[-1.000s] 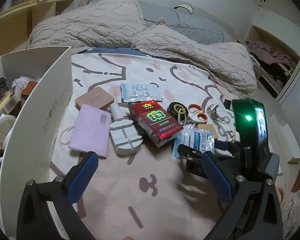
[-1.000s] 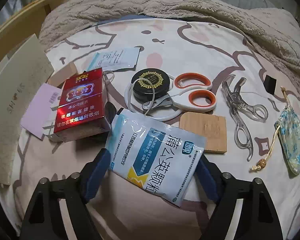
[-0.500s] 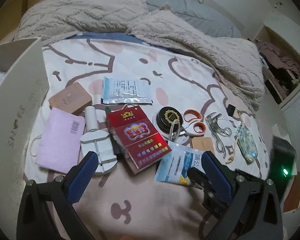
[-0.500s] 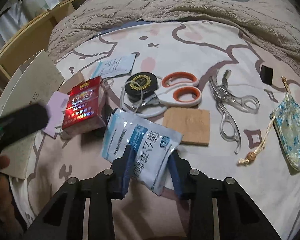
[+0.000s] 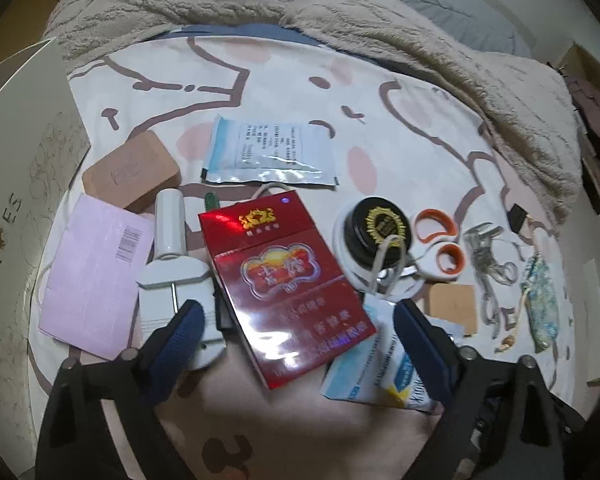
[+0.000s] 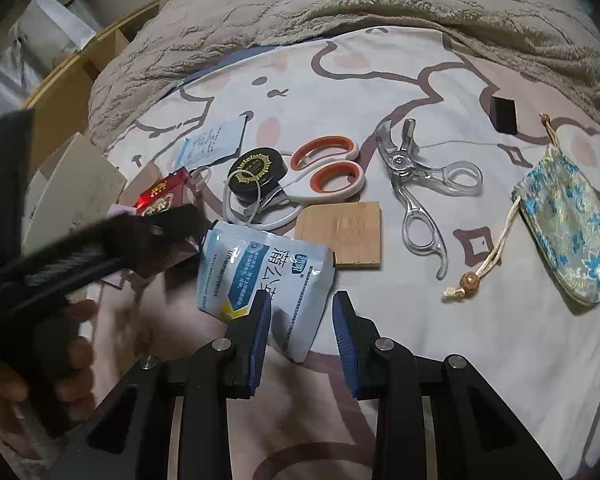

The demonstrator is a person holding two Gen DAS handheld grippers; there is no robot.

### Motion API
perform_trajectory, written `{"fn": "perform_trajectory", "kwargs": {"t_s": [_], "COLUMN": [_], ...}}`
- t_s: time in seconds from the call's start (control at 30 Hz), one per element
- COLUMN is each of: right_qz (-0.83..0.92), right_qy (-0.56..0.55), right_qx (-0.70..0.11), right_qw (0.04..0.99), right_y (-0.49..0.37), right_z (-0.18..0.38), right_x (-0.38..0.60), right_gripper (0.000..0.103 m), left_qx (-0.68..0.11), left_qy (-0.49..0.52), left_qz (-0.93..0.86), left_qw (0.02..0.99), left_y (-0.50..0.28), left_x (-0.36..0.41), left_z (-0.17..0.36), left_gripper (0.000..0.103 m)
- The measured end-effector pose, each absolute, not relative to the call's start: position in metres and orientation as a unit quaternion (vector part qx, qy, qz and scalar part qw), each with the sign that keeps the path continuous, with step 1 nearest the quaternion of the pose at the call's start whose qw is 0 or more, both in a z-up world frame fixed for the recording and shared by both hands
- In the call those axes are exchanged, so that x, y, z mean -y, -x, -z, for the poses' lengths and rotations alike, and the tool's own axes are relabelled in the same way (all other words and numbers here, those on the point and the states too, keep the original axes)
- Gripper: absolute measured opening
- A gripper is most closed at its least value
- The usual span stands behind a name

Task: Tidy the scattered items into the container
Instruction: 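Grasp the red cigarette pack with the left tool while the right tool grasps the white sachet, then lift the red cigarette pack with the left tool while the right tool lifts the white sachet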

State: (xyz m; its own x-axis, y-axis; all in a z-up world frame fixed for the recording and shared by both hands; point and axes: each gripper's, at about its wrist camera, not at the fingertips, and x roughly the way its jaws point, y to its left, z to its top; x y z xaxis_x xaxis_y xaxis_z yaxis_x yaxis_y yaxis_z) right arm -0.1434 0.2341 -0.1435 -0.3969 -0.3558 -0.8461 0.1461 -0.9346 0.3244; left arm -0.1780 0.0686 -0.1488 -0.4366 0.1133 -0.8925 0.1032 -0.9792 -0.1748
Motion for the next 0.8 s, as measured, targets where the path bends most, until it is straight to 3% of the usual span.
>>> {"fn": "perform_trajectory", "kwargs": {"t_s": [0.27, 0.6, 0.63, 0.67, 0.73, 0.8], "right_qz": [0.828, 0.828, 0.829, 0.830, 0.835, 0.839], "right_qy": [-0.528, -0.529, -0.528, -0.527, -0.519, -0.514], "right_qx": [0.118, 0.118, 0.117, 0.117, 0.118, 0.117], "right_qw": [0.148, 0.144, 0.143, 0.141, 0.138, 0.137], "right_y": [0.141, 0.144, 0.144, 0.144, 0.142, 0.142], "right_z": [0.140, 0.151, 0.153, 0.154, 0.154, 0.151], "right_x": [-0.243, -0.232, -0.230, -0.229, -0.227, -0.225], "right_gripper": [0.033, 0.035, 0.043, 0.058, 0.075, 0.077], "left_qx": [0.115, 0.076, 0.071, 0.062, 0.044, 0.031], "left_qy": [0.536, 0.517, 0.516, 0.514, 0.510, 0.506], "left_qz": [-0.837, -0.852, -0.853, -0.855, -0.859, -0.861], "left_qw": [-0.008, 0.017, 0.021, 0.026, 0.035, 0.046], "left_y": [0.176, 0.137, 0.133, 0.127, 0.115, 0.103], "left_x": [-0.055, -0.038, -0.038, -0.037, -0.037, -0.036], "left_z": [0.150, 0.134, 0.133, 0.132, 0.129, 0.127], "left_gripper": [0.068, 0.066, 0.066, 0.066, 0.066, 0.066]}}
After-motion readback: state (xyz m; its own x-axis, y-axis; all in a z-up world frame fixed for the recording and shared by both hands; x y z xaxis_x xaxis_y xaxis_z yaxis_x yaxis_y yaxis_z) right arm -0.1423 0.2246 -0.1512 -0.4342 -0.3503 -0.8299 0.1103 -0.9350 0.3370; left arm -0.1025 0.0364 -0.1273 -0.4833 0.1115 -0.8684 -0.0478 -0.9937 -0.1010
